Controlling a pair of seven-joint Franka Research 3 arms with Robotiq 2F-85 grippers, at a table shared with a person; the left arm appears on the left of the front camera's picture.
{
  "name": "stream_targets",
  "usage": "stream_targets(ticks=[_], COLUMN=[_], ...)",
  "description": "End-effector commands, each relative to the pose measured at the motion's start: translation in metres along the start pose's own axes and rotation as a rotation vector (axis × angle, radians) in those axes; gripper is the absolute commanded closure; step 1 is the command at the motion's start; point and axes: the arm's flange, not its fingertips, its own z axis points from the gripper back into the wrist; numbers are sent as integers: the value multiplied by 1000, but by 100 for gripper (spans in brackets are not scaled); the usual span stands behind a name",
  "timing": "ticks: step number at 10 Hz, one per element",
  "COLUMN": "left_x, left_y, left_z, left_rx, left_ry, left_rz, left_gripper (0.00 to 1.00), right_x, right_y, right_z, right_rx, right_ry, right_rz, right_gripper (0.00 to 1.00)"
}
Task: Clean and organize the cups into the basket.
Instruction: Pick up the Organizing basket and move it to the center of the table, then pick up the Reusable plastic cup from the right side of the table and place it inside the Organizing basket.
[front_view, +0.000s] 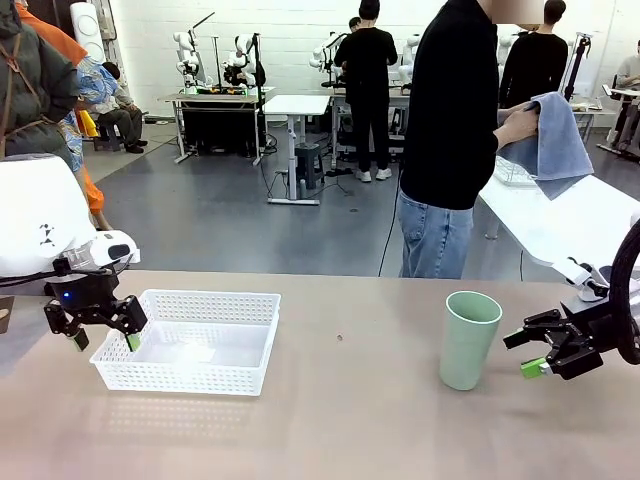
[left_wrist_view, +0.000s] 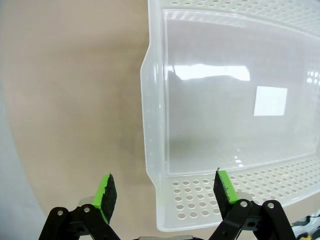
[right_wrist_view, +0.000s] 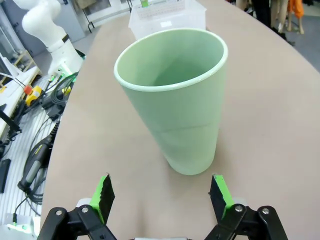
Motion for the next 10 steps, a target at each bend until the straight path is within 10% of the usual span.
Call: stream_targets(ticks=[1, 10], left_x=[1, 0], left_y=[1, 0], left_z=[8, 0], left_rx=[-20, 0], left_ry=[-33, 0], left_rz=[61, 0], left_gripper=[0, 0], right_x=[-1, 0], right_y=[4, 0], right_z=[1, 0], right_rx=[9, 0], right_ry=[-5, -2], right_rz=[12, 0], right_gripper=[0, 0])
